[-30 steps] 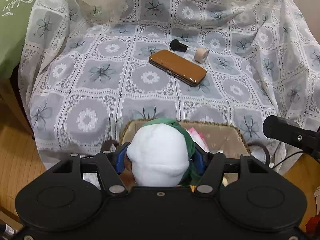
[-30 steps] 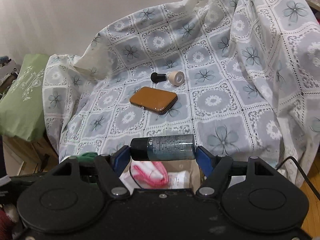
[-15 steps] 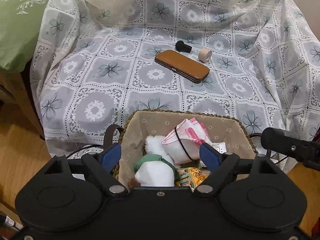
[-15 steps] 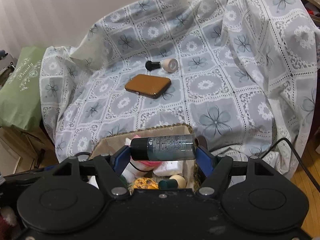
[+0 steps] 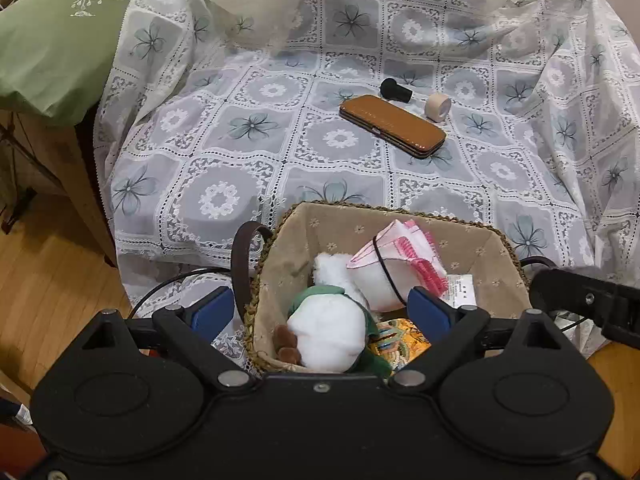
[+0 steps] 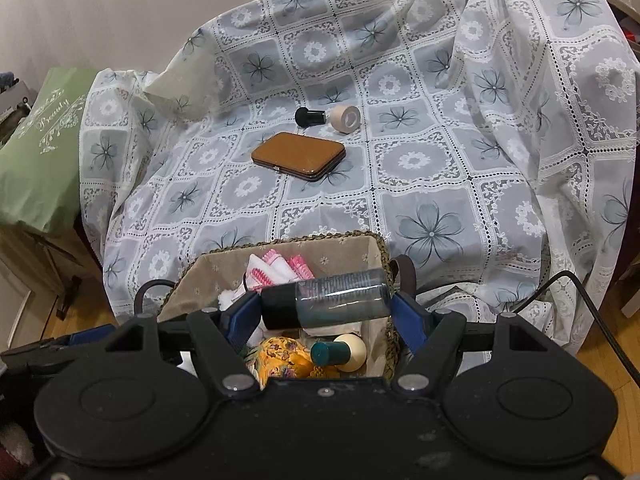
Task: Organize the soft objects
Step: 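Lower the plush toy and spray can into the basket and open both tools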
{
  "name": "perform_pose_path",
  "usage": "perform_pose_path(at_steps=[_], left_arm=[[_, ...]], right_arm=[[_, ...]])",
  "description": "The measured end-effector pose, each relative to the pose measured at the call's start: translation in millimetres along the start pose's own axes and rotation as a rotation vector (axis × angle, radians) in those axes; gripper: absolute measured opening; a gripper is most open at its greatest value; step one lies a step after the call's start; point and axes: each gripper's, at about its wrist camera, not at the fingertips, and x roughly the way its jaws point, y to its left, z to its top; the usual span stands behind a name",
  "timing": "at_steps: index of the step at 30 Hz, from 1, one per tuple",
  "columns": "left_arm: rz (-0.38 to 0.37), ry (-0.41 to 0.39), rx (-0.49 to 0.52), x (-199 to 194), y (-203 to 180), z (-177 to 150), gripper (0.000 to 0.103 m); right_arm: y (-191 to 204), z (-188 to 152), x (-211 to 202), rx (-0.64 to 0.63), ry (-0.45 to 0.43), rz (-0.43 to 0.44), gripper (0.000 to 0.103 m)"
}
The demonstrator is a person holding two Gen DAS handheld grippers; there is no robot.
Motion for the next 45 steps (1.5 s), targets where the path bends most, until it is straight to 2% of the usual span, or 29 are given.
perform_pose_path(at_steps=[11,13,45], left_arm=[[0.012,0.005,0.002,0.5,-0.2,-1.1,0.091],[0.012,0.004,0.002,0.3,0.0,-1.6,0.094],[0.025,0.000,0.011,-0.1,0.6,-2.9,0.094]], right_arm=[[-1.3,-1.3,3.0,-0.003,0.018,0.000,0.072],[-0.7,-2.0,3.3,-0.003,0.020,0.001,0.072],[-1.2,-3.7,4.2,0.007,0.029,0.000,0.074]])
